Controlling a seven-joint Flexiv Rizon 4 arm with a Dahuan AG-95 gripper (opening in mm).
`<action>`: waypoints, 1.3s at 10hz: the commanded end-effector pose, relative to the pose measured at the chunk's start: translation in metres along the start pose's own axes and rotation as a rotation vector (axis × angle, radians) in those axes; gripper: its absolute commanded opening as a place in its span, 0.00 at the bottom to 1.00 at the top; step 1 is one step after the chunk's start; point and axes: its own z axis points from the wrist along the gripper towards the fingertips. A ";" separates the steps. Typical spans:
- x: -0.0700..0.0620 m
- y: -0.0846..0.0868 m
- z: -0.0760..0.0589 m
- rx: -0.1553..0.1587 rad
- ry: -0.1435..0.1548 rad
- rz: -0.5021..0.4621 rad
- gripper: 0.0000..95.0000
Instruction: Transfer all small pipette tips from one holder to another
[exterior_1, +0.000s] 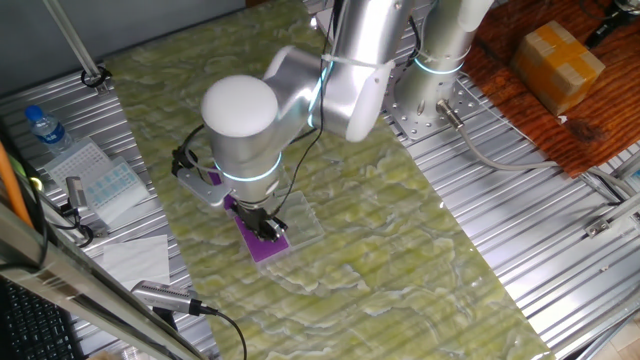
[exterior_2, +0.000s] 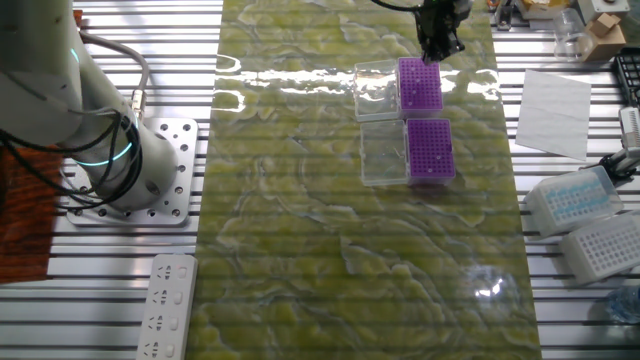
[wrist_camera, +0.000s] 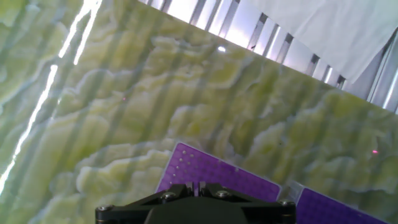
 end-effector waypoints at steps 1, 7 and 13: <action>-0.003 0.001 0.001 0.002 -0.001 0.004 0.00; -0.010 0.002 0.011 0.008 -0.008 0.004 0.00; -0.010 0.002 0.014 0.012 -0.012 -0.004 0.00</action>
